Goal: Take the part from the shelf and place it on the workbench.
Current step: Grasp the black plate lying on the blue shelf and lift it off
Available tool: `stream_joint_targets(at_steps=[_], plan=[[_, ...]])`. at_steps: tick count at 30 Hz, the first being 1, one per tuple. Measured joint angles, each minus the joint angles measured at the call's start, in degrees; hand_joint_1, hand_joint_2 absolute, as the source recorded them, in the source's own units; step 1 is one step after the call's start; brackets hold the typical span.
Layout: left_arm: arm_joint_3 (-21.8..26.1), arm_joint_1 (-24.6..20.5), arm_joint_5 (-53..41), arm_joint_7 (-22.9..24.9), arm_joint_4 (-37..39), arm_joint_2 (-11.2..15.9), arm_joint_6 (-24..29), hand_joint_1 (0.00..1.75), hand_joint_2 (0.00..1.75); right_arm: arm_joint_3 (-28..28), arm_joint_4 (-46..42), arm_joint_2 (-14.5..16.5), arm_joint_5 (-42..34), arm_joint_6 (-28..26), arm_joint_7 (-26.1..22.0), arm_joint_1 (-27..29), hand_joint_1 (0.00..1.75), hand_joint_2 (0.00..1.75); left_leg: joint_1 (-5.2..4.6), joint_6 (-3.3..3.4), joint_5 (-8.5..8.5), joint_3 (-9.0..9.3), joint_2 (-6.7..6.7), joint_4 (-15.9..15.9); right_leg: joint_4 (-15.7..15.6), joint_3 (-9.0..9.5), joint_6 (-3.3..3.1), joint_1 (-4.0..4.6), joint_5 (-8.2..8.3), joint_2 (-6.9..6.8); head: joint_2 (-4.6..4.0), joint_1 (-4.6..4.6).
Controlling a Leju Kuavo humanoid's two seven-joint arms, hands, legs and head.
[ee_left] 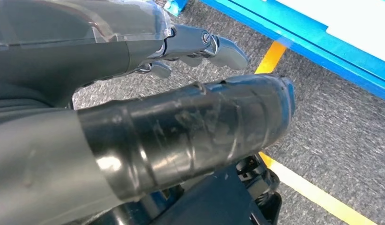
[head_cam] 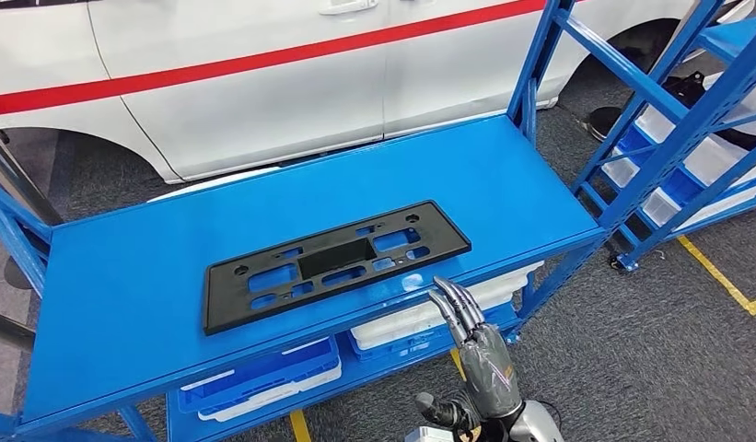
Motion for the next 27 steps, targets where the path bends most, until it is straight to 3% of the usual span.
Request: stream_joint_targets(at_steps=[1,3,4,8,10,12,13,14,15,17,19,23,25,27], plan=[[0.00,-0.01,0.00,0.01,-0.01,-0.02,0.00,0.00,0.00,-0.02,0.00,-0.06,0.08,0.00,0.01,-0.01,0.00,0.00,0.04,-0.17,-0.18,0.04,-0.19,0.23,-3.90,1.78,-0.05,-0.13,2.12,0.12,0.00,0.01],[0.00,-0.06,0.02,0.01,-0.01,-0.05,0.00,0.00,0.00,-0.04,-0.03,-0.16,0.19,0.00,0.05,-0.02,0.00,0.00,-0.13,-0.75,-0.62,-0.15,-0.54,0.84,-10.18,4.72,-0.26,-0.13,4.37,0.59,0.00,-0.01],[0.00,-0.06,0.05,0.01,-0.01,-0.07,-0.01,0.00,0.00,-0.07,-0.05,-0.21,0.20,0.00,0.07,0.01,0.00,0.00,-0.21,-1.03,-0.76,-0.29,-0.67,1.06,-11.49,5.29,-0.43,-0.07,4.52,0.77,0.00,-0.01],[0.01,0.03,0.17,0.03,-0.01,-0.06,-0.02,0.00,0.00,-0.22,-0.13,-0.30,0.23,-0.04,0.13,0.09,0.00,0.00,-0.11,-2.10,-1.62,-0.68,-0.61,1.97,-12.01,5.47,-1.73,-0.02,4.56,0.54,0.00,-0.04],[0.00,-0.01,0.19,0.03,-0.01,-0.05,-0.02,0.00,0.00,-0.22,-0.16,-0.30,0.30,-0.13,0.13,0.09,0.00,0.00,0.05,-2.67,-4.51,-2.73,-0.23,6.67,-12.26,5.62,-2.31,-0.17,4.64,0.16,0.00,-0.08],[0.01,0.03,0.20,0.03,-0.01,-0.05,-0.02,0.00,0.00,-0.23,-0.15,-0.30,0.34,-0.19,0.14,0.14,0.00,0.00,0.16,-3.06,-7.99,-6.44,-0.03,14.51,-12.25,5.62,-2.54,-0.04,4.56,-0.22,0.00,-0.09],[0.02,0.11,0.21,0.03,-0.01,-0.05,-0.02,0.00,0.00,-0.23,-0.15,-0.30,0.34,-0.19,0.15,0.16,0.00,0.00,0.19,-3.14,-8.65,-7.79,0.00,17.20,-12.24,5.65,-2.59,0.03,4.52,-0.38,0.00,-0.09],[0.02,0.18,0.21,0.03,-0.01,-0.05,-0.02,0.00,0.00,-0.23,-0.14,-0.30,0.35,-0.20,0.15,0.17,0.00,0.00,0.19,-3.11,-8.10,-8.16,0.02,17.76,-12.23,5.72,-2.62,0.09,4.48,-0.50,0.00,-0.09],[0.02,0.22,0.22,0.03,-0.01,-0.05,-0.02,0.00,0.00,-0.23,-0.14,-0.30,0.35,-0.20,0.16,0.17,0.00,0.00,0.19,-2.99,-6.40,-7.29,0.06,15.74,-12.23,5.84,-2.63,0.13,4.43,-0.58,0.00,-0.09],[0.02,0.20,0.22,0.03,-0.01,-0.05,-0.02,0.00,0.00,-0.24,-0.14,-0.30,0.35,-0.20,0.19,0.15,0.00,0.00,0.11,-2.48,-2.33,-3.52,0.50,7.71,-12.23,6.14,-2.53,0.21,4.29,-0.70,0.00,-0.08],[0.02,0.09,0.23,0.02,-0.01,-0.05,-0.02,0.00,0.00,-0.25,-0.14,-0.30,0.35,-0.22,0.20,0.14,0.00,0.00,-0.24,-1.91,-0.63,-1.01,1.03,2.11,-12.17,6.14,-2.17,0.37,4.23,-0.79,0.00,-0.06],[0.02,0.16,0.29,0.07,0.00,-0.04,-0.02,0.00,0.00,-0.35,-0.28,-0.31,0.39,-0.43,0.20,0.21,0.00,0.00,-0.35,-0.97,-0.19,-0.64,0.81,0.66,-12.09,5.99,-1.02,0.42,4.04,-0.91,0.00,-0.04],[0.01,0.11,0.32,0.10,-0.01,-0.04,-0.02,0.00,0.00,-0.52,-0.48,-0.32,0.39,-0.66,0.21,0.25,0.00,0.00,-0.10,-0.25,0.21,-0.45,0.69,0.13,-8.58,4.49,-0.49,0.32,1.62,-0.53,0.00,-0.02],[0.00,0.08,0.34,0.14,-0.01,-0.04,-0.02,0.00,0.00,-0.68,-0.56,-0.33,0.39,-0.80,0.21,0.41,0.00,0.00,-0.15,0.08,0.27,-0.51,0.51,0.09,-1.21,1.06,-0.18,0.20,-2.05,-0.21,0.00,-0.02]])
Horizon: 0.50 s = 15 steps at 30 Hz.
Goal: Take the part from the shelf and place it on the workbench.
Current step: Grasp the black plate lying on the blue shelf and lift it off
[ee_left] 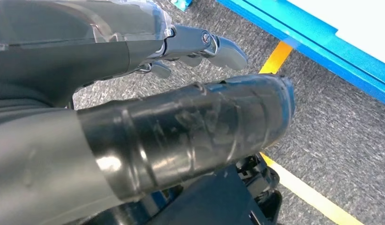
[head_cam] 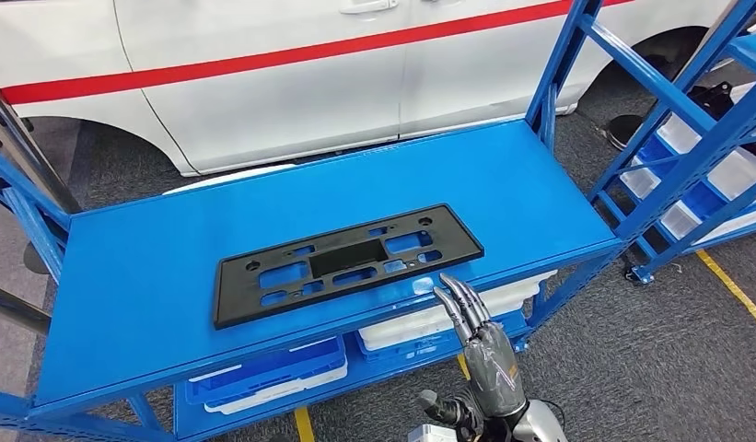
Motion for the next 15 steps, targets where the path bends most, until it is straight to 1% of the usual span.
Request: stream_joint_targets(at_steps=[1,2,3,4,5,6,7,8,9,11,12,13,14,15], plan=[[0.00,0.03,0.01,0.03,0.01,0.00,0.00,0.00,0.00,-0.05,0.01,-0.01,0.00,-0.01,0.01,0.13,0.00,0.00,-0.03,0.02,-0.01,-0.02,-0.16,0.03,3.21,-1.57,0.12,-0.03,-1.07,0.05,0.00,-0.01],[0.00,0.07,0.01,0.05,0.01,0.01,0.00,0.00,0.00,-0.08,0.01,-0.01,0.00,-0.01,0.02,0.25,0.00,0.00,-0.06,0.02,-0.03,-0.03,-0.41,0.09,4.66,-2.34,0.19,-0.07,-1.02,0.07,0.00,-0.01],[0.00,0.07,0.01,0.06,0.01,0.01,0.00,0.00,0.00,-0.09,0.01,-0.02,0.00,-0.01,0.02,0.32,0.00,0.00,-0.06,-0.01,-0.06,-0.02,-0.71,0.19,4.07,-2.11,0.19,-0.11,0.06,0.10,0.00,-0.01],[0.00,0.06,0.01,0.06,0.01,0.01,0.00,0.00,0.00,-0.12,0.01,-0.04,0.00,-0.02,0.03,0.35,0.00,0.00,-0.05,-0.06,-0.14,0.01,-1.09,0.35,1.10,-0.70,0.12,-0.15,2.09,0.24,0.00,-0.01],[0.00,0.04,0.01,0.06,0.00,-0.01,0.00,0.00,0.00,-0.15,0.01,-0.08,0.00,-0.02,0.03,0.34,0.00,0.00,-0.02,-0.18,-0.27,0.00,-1.49,0.56,-3.01,1.26,-0.06,-0.20,4.00,0.72,0.00,0.00],[0.00,0.00,0.01,0.07,0.00,-0.01,0.00,0.00,0.00,-0.19,-0.01,-0.11,0.01,-0.03,0.03,0.33,0.00,0.00,-0.10,-0.37,-0.44,-0.11,-1.87,0.87,-6.66,3.01,-0.22,-0.17,5.30,1.28,0.00,0.00],[0.00,-0.03,0.01,0.07,0.00,-0.02,0.00,0.00,0.00,-0.22,-0.03,-0.14,0.02,-0.05,0.04,0.34,0.00,0.00,-0.17,-0.60,-0.56,-0.26,-2.19,1.11,-9.33,4.25,-0.41,-0.13,6.06,1.71,0.00,-0.01],[0.00,-0.03,0.01,0.08,0.00,-0.02,0.00,0.00,0.00,-0.23,-0.04,-0.15,0.04,-0.07,0.04,0.36,0.00,0.00,-0.20,-0.84,-0.61,-0.44,-2.44,1.26,-10.43,4.70,-0.60,-0.07,6.04,2.02,0.00,-0.02],[0.00,-0.02,0.01,0.10,0.00,-0.01,0.00,0.00,0.00,-0.26,-0.06,-0.17,0.06,-0.09,0.05,0.40,0.00,0.00,-0.25,-1.10,-0.59,-0.57,-2.65,1.31,-10.54,4.69,-0.76,0.04,6.02,1.93,0.00,-0.03],[0.00,0.03,0.02,0.15,0.01,0.02,0.01,0.00,0.00,-0.29,-0.08,-0.23,0.09,-0.12,0.05,0.39,0.00,0.00,-0.15,-1.65,-0.79,-0.73,-2.81,1.52,-10.79,4.82,-1.38,-0.07,6.25,1.44,0.00,-0.03],[0.00,0.02,0.02,0.17,0.02,0.04,0.01,0.00,0.00,-0.31,-0.10,-0.27,0.10,-0.13,0.05,0.37,0.00,0.00,-0.14,-1.99,-1.52,-1.13,-2.52,2.46,-11.03,4.97,-1.77,-0.18,6.39,1.13,0.00,-0.11],[0.00,-0.02,0.03,0.20,0.02,0.06,0.02,0.00,0.00,-0.32,-0.13,-0.29,0.12,-0.14,0.05,0.37,0.00,0.00,-0.07,-2.31,-2.88,-2.08,-2.07,4.58,-11.27,5.10,-2.10,-0.31,6.50,0.75,0.00,-0.19],[0.00,-0.05,0.03,0.21,0.02,0.08,0.02,0.00,0.00,-0.34,-0.16,-0.31,0.14,-0.14,0.05,0.40,0.00,0.00,0.04,-2.61,-4.66,-3.50,-1.50,7.71,-11.39,5.16,-2.33,-0.34,6.54,0.33,0.00,-0.28],[0.01,-0.06,0.03,0.21,0.02,0.08,0.02,0.00,0.00,-0.36,-0.19,-0.32,0.15,-0.14,0.07,0.43,0.00,0.00,0.15,-2.88,-6.49,-5.31,-1.06,11.57,-11.40,5.13,-2.47,-0.30,6.52,-0.05,0.00,-0.34]])
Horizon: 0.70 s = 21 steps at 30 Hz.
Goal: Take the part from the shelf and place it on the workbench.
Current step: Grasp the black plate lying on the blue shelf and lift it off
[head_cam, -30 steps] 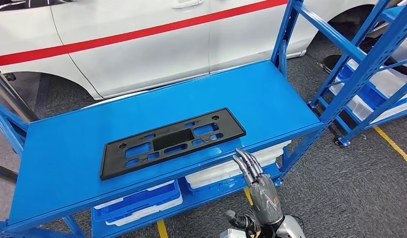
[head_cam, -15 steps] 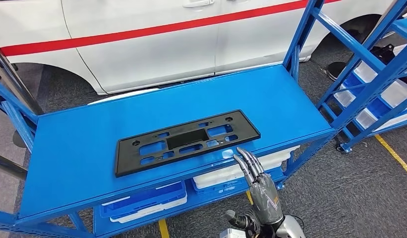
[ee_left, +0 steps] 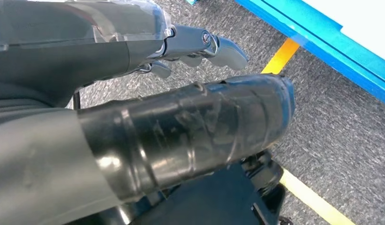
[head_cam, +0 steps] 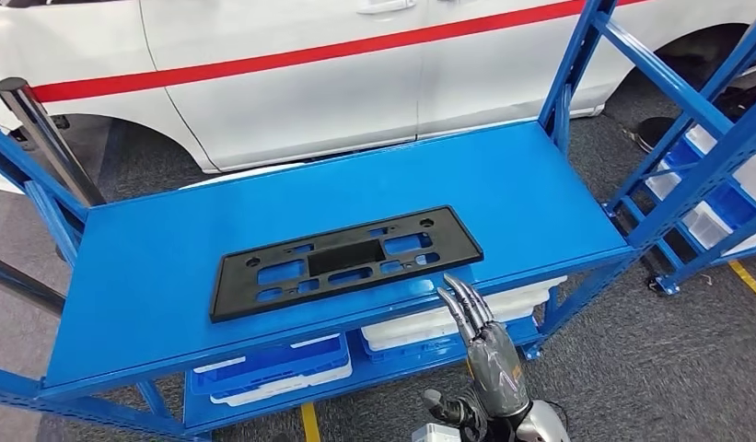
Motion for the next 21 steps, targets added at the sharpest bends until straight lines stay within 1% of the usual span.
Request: stream_joint_targets(at_steps=[1,2,3,4,5,6,7,8,9,10,11,12,13,14,15,16,17,18,19,20,21], plan=[[0.00,0.03,0.00,0.00,0.00,0.00,0.00,0.00,0.00,-0.03,-0.01,-0.02,0.01,0.00,0.03,0.03,0.00,0.00,0.13,-0.20,-1.25,-1.66,0.26,3.44,0.02,-0.02,-0.04,0.06,-0.03,-0.40,0.00,0.00],[0.00,0.08,0.01,0.00,0.00,0.00,0.00,0.00,0.00,-0.07,-0.01,-0.04,0.01,0.00,0.06,0.05,0.00,0.00,0.20,-0.32,-1.48,-2.60,0.41,5.28,0.04,-0.01,-0.06,0.11,-0.07,-0.76,0.00,0.00],[0.01,0.13,0.02,0.00,0.00,0.01,0.00,0.00,0.00,-0.10,-0.01,-0.06,0.01,0.00,0.09,0.05,0.00,0.00,0.24,-0.35,-0.62,-2.53,0.55,5.06,0.05,0.05,-0.06,0.13,-0.12,-1.10,0.00,0.00],[0.01,0.15,0.03,0.00,0.00,0.01,0.00,0.00,0.00,-0.13,-0.01,-0.07,0.01,0.00,0.11,0.04,0.00,0.00,0.25,-0.27,1.22,-1.30,0.75,2.49,0.05,0.17,-0.01,0.14,-0.19,-1.38,0.00,-0.01],[0.01,0.12,0.04,0.00,0.00,0.02,0.00,0.00,0.00,-0.14,-0.02,-0.07,0.01,0.00,0.11,0.03,0.00,0.00,0.23,-0.09,3.35,0.69,1.25,-1.63,0.05,0.33,0.09,0.16,-0.29,-1.64,0.00,0.00],[0.01,0.05,0.05,0.00,0.00,0.02,0.00,0.00,0.00,-0.14,-0.02,-0.07,0.01,0.01,0.11,0.02,0.00,0.00,0.05,0.13,4.86,2.61,1.85,-5.62,0.09,0.46,0.26,0.28,-0.41,-1.89,0.00,0.00],[0.01,-0.06,0.06,-0.01,0.00,0.02,0.00,0.00,0.00,-0.16,-0.03,-0.07,0.02,0.02,0.12,0.01,0.00,0.00,-0.13,0.43,5.76,4.00,2.34,-8.56,0.11,0.51,0.49,0.41,-0.48,-2.11,0.00,0.01],[0.00,-0.13,0.09,-0.03,0.00,0.02,0.00,0.00,0.00,-0.20,-0.03,-0.08,0.03,0.03,0.13,0.00,0.00,0.00,-0.31,0.69,6.02,4.68,2.65,-10.17,0.12,0.52,0.75,0.53,-0.52,-2.37,0.00,0.02],[-0.01,-0.14,0.13,-0.05,0.00,0.02,0.00,0.00,0.00,-0.23,-0.03,-0.08,0.07,0.06,0.14,-0.01,0.00,0.00,-0.50,0.91,5.89,4.72,2.55,-10.46,0.08,0.52,1.02,0.62,-0.50,-2.63,0.00,0.03],[-0.01,-0.09,0.17,-0.07,0.00,0.02,0.00,0.00,0.00,-0.26,-0.05,-0.09,0.11,0.07,0.16,-0.03,0.00,0.00,-0.45,1.21,6.05,4.69,2.23,-10.60,-0.01,0.58,1.31,0.66,-0.46,-2.92,0.00,0.04],[-0.01,-0.01,0.25,-0.08,0.00,0.02,0.00,0.00,0.00,-0.29,-0.09,-0.10,0.15,0.08,0.20,-0.05,0.00,0.00,-0.34,1.53,6.26,4.75,1.94,-10.86,0.12,0.61,1.64,0.58,-0.66,-2.84,0.00,0.05],[-0.01,0.02,0.32,-0.08,0.00,0.01,0.00,0.00,0.00,-0.32,-0.15,-0.13,0.19,0.09,0.22,-0.07,0.00,0.00,-0.21,1.91,6.49,4.84,1.68,-11.13,0.73,0.39,1.92,0.51,-1.24,-2.36,0.00,0.06],[-0.01,-0.01,0.38,-0.08,0.00,0.01,0.00,0.00,0.00,-0.37,-0.22,-0.16,0.20,0.10,0.26,-0.07,0.00,0.00,-0.06,2.31,6.70,4.93,1.45,-11.40,2.41,-0.33,2.15,0.45,-2.46,-1.63,0.00,0.07],[-0.01,-0.05,0.44,-0.09,0.00,-0.01,0.00,0.00,0.00,-0.43,-0.26,-0.21,0.20,0.12,0.28,-0.05,0.00,0.00,-0.01,2.59,6.83,4.97,1.22,-11.52,5.32,-1.66,2.31,0.33,-4.21,-0.77,0.00,0.08],[-0.01,-0.07,0.46,-0.09,0.00,-0.02,0.00,0.00,0.00,-0.47,-0.28,-0.25,0.20,0.14,0.28,-0.01,0.00,0.00,-0.04,2.77,6.86,4.93,0.95,-11.51,9.02,-3.43,2.38,0.32,-6.08,-0.21,0.00,0.08],[-0.01,-0.05,0.48,-0.09,0.00,-0.03,0.00,0.00,0.00,-0.52,-0.27,-0.28,0.20,0.17,0.29,0.05,0.00,0.00,-0.08,2.84,6.85,4.89,0.65,-11.48,12.74,-5.24,2.45,0.31,-7.57,0.05,0.00,0.08],[-0.01,0.00,0.49,-0.09,0.00,-0.04,0.00,0.00,0.00,-0.58,-0.26,-0.32,0.20,0.19,0.29,0.09,0.00,0.00,-0.11,2.86,6.84,4.88,0.29,-11.42,15.22,-6.50,2.50,0.29,-8.10,0.13,0.00,0.08],[-0.01,0.03,0.50,-0.09,0.00,-0.04,0.00,0.00,0.00,-0.66,-0.26,-0.36,0.20,0.19,0.29,0.10,0.00,0.00,-0.12,2.85,6.81,4.88,-0.10,-11.34,15.73,-6.86,2.53,0.25,-7.50,0.16,0.00,0.08],[-0.01,0.04,0.53,-0.09,0.00,-0.05,0.00,0.00,0.00,-0.74,-0.26,-0.39,0.17,0.23,0.30,0.10,0.00,0.00,-0.11,2.81,6.76,4.90,-0.49,-11.20,13.97,-6.11,2.49,0.20,-5.86,0.19,0.00,0.08],[-0.01,0.02,0.57,-0.09,-0.01,-0.05,0.00,0.00,0.00,-0.84,-0.27,-0.42,-0.07,0.40,0.35,0.10,0.00,0.00,-0.10,2.75,6.64,4.93,-0.86,-11.01,10.41,-4.46,2.40,0.15,-3.62,0.28,0.00,0.08],[-0.01,0.01,0.61,-0.09,-0.01,-0.06,0.01,0.00,0.00,-0.96,-0.29,-0.44,-0.68,0.84,0.49,0.06,0.00,0.00,-0.17,2.60,6.48,4.89,-1.18,-10.75,6.59,-2.68,2.29,0.17,-1.98,0.50,0.00,0.09]])
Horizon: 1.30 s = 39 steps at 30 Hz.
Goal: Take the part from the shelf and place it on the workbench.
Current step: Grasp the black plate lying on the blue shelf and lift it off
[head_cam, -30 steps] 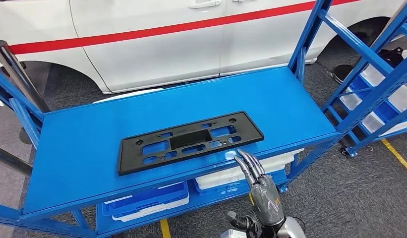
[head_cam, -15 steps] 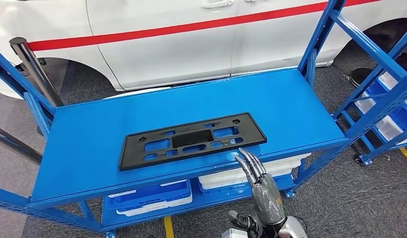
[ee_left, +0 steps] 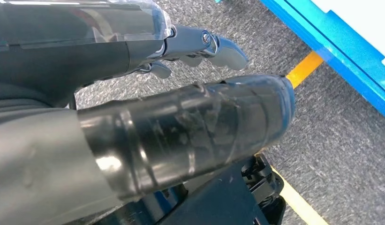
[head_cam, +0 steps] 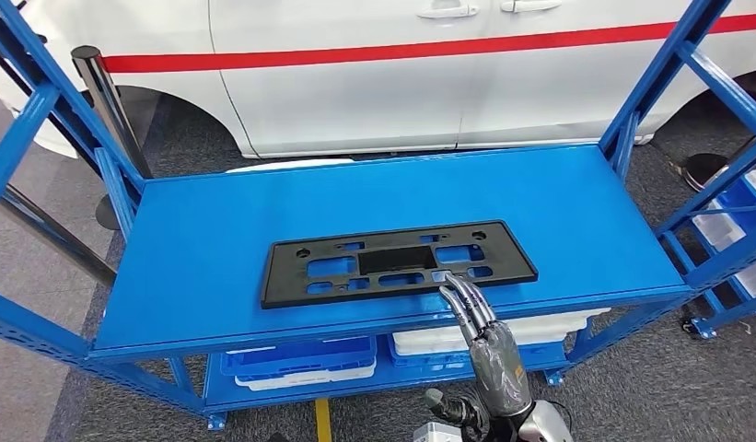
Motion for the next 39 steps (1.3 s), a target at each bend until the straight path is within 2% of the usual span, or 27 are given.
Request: stream_joint_targets(at_steps=[1,2,6,8,10,11,12,13,14,16,17,19,20,22,23,26,27,28,29,30,32,33,36,37,39], plan=[[0.00,0.01,0.07,0.00,0.00,-0.01,0.01,0.00,0.00,-0.10,-0.03,-0.01,-0.97,0.65,0.17,-0.04,0.00,0.00,-0.09,-0.21,-0.17,-0.11,-0.27,0.30,-3.13,1.40,-0.17,0.02,1.12,0.20,0.00,-0.01],[0.00,0.04,0.13,0.00,0.00,0.00,0.02,0.00,0.00,-0.19,-0.06,-0.01,-2.18,1.41,0.34,-0.06,0.00,0.00,-0.17,-0.45,-0.29,-0.26,-0.46,0.51,-5.00,2.16,-0.34,0.08,1.54,0.38,0.00,-0.03],[0.00,0.22,0.42,-0.04,0.01,0.02,0.16,0.00,0.00,-0.32,-0.14,0.03,-6.34,3.90,0.75,-0.09,0.00,0.00,-0.07,-1.63,-0.90,-0.75,-0.30,1.12,-5.99,2.36,-1.50,0.12,1.74,0.28,0.00,-0.08],[0.01,0.20,0.66,-0.09,0.01,0.04,0.27,0.00,0.00,-0.54,-0.22,0.13,-9.19,5.64,1.07,-0.10,0.00,0.00,0.07,-2.24,-3.59,-2.52,0.62,5.17,-6.30,2.50,-2.09,-0.08,1.95,-0.08,0.00,-0.14],[0.02,0.26,1.01,-0.18,0.01,0.04,0.40,0.00,0.00,-1.16,-0.25,0.27,-13.18,7.90,1.73,-0.01,0.00,0.00,0.22,-2.72,-7.15,-5.86,1.36,12.52,-6.30,2.43,-2.31,0.00,1.93,-0.45,0.00,-0.20],[0.02,0.37,1.14,-0.21,0.01,0.04,0.47,0.00,0.00,-1.53,-0.25,0.34,-14.85,8.80,2.04,0.02,0.00,0.00,0.29,-2.84,-8.09,-7.21,1.52,15.43,-6.28,2.41,-2.32,0.05,1.92,-0.62,0.00,-0.19],[0.02,0.48,1.21,-0.26,0.01,0.04,0.54,0.00,0.00,-1.88,-0.25,0.37,-16.14,9.48,2.30,0.03,0.00,0.00,0.32,-2.88,-8.10,-7.85,1.62,16.75,-6.26,2.39,-2.34,0.09,1.90,-0.74,0.00,-0.19],[0.02,0.57,1.22,-0.29,0.01,0.04,0.60,0.00,0.00,-2.20,-0.25,0.39,-16.90,9.89,2.46,0.03,0.00,0.00,0.33,-2.84,-7.08,-7.53,1.69,16.07,-6.25,2.41,-2.34,0.11,1.89,-0.82,0.00,-0.19],[0.02,0.62,1.23,-0.32,0.01,0.05,0.65,0.00,0.00,-2.42,-0.25,0.39,-17.24,10.17,2.55,0.02,0.00,0.00,0.33,-2.71,-5.28,-6.27,1.76,13.46,-6.24,2.47,-2.32,0.12,1.87,-0.85,0.00,-0.19],[0.02,0.58,1.28,-0.40,0.01,0.09,0.74,0.00,0.00,-2.86,-0.25,0.40,-18.08,10.96,2.78,0.01,0.00,0.00,0.18,-2.16,-1.64,-2.64,1.90,5.91,-6.17,2.57,-2.13,0.25,1.75,-0.86,0.00,-0.19],[0.02,0.52,1.37,-0.47,0.01,0.10,0.79,0.00,0.00,-3.09,-0.25,0.41,-18.90,11.72,2.96,0.01,0.00,0.44,0.05,-1.85,-0.78,-1.24,1.96,2.98,-6.11,2.53,-1.92,0.36,1.72,-0.86,0.00,-0.18],[0.02,0.50,1.69,-0.62,0.01,0.13,0.86,0.00,0.00,-3.71,-0.26,0.41,-21.63,14.02,3.42,0.04,0.00,1.31,-0.22,-1.38,-0.75,-0.21,1.94,0.59,-6.09,2.40,-1.39,0.52,1.75,-0.94,0.00,-0.16],[0.03,0.60,1.93,-0.72,0.01,0.14,0.90,0.00,0.00,-4.08,-0.32,0.40,-23.09,15.15,3.65,0.07,0.00,1.31,-0.10,-1.12,-0.67,-0.11,1.90,0.33,-6.14,2.38,-1.05,0.54,1.74,-0.99,0.00,-0.15],[0.07,0.89,2.29,-0.87,0.01,0.16,0.98,0.00,0.00,-4.87,-0.51,0.37,-24.83,16.41,4.02,0.21,0.00,0.44,0.15,-0.53,-0.27,0.21,1.88,-0.34,-5.02,2.01,-0.43,0.45,0.74,-0.83,0.00,-0.12],[0.09,0.97,2.42,-0.93,0.01,0.17,1.01,0.00,0.00,-5.24,-0.62,0.34,-25.04,16.55,4.23,0.30,0.00,0.44,0.28,-0.17,-0.10,0.37,1.91,-0.66,-3.06,1.16,-0.17,0.40,-0.56,-0.67,0.00,-0.11],[0.16,1.05,2.66,-1.08,0.01,0.20,1.02,0.00,0.00,-5.94,-0.70,0.29,-24.21,16.14,4.64,0.80,0.00,1.75,0.19,0.31,-0.10,0.38,1.92,-0.69,7.44,-3.91,0.29,0.14,-5.46,-0.37,0.00,-0.09],[0.17,1.12,2.76,-1.11,0.01,0.22,1.02,0.00,0.00,-6.04,-0.72,0.28,-23.13,15.35,4.66,0.98,0.00,1.75,0.18,0.32,-0.14,0.39,1.87,-0.64,9.62,-5.05,0.41,0.08,-5.85,-0.34,0.00,-0.08],[0.17,1.18,2.84,-1.11,0.01,0.24,1.02,0.00,0.00,-6.13,-0.81,0.28,-21.55,14.07,4.62,1.09,0.00,1.75,0.20,0.29,-0.22,0.42,1.81,-0.55,9.65,-5.18,0.48,-0.01,-5.06,-0.33,0.00,-0.08],[0.17,1.24,2.91,-1.11,0.01,0.25,1.02,0.00,0.00,-6.26,-1.02,0.28,-19.63,12.39,4.57,1.13,0.00,1.31,0.23,0.18,-0.35,0.45,1.70,-0.37,7.35,-4.16,0.53,-0.13,-3.22,-0.33,0.00,-0.08],[0.17,1.26,2.93,-1.11,0.01,0.25,1.02,0.00,0.00,-6.39,-1.32,0.28,-17.68,10.68,4.53,1.10,0.00,0.87,0.26,0.00,-0.56,0.47,1.59,-0.10,3.52,-2.37,0.54,-0.28,-1.00,-0.31,0.00,-0.08],[0.17,1.24,2.93,-1.11,0.01,0.25,1.01,0.00,0.00,-6.58,-1.93,0.28,-14.28,8.14,4.48,0.86,0.00,0.00,0.10,-0.61,-1.08,0.28,1.40,0.62,-3.11,0.77,0.34,-0.34,1.48,-0.13,0.00,-0.09],[0.17,1.22,2.88,-1.11,0.01,0.25,0.98,0.00,0.00,-6.65,-2.18,0.28,-12.80,7.48,4.49,0.75,0.00,0.00,0.00,-0.92,-1.25,0.15,1.34,0.87,-4.59,1.42,0.13,-0.28,1.69,-0.04,0.00,-0.10],[0.17,1.20,2.70,-1.02,0.01,0.26,0.86,0.00,0.00,-6.84,-2.57,-0.11,-7.80,6.47,5.04,0.47,0.00,0.00,0.02,-1.73,-1.42,-0.01,1.31,1.05,-5.10,1.45,-0.89,-0.08,1.67,-0.03,0.00,-0.13],[0.17,1.18,2.60,-0.96,0.01,0.26,0.85,0.00,0.00,-6.87,-2.58,-0.38,-5.78,6.10,5.45,0.28,0.00,0.00,0.08,-1.99,-1.95,-0.24,1.40,1.65,-5.27,1.52,-1.25,-0.15,1.78,-0.08,0.00,-0.13],[0.15,1.08,2.26,-0.78,0.01,0.26,0.84,0.00,0.00,-6.87,-2.54,-0.92,-1.25,5.10,6.41,-0.27,0.00,0.00,0.24,-2.51,-4.72,-2.18,1.65,6.11,-5.56,1.61,-1.82,-0.33,1.96,-0.24,0.00,-0.17]])
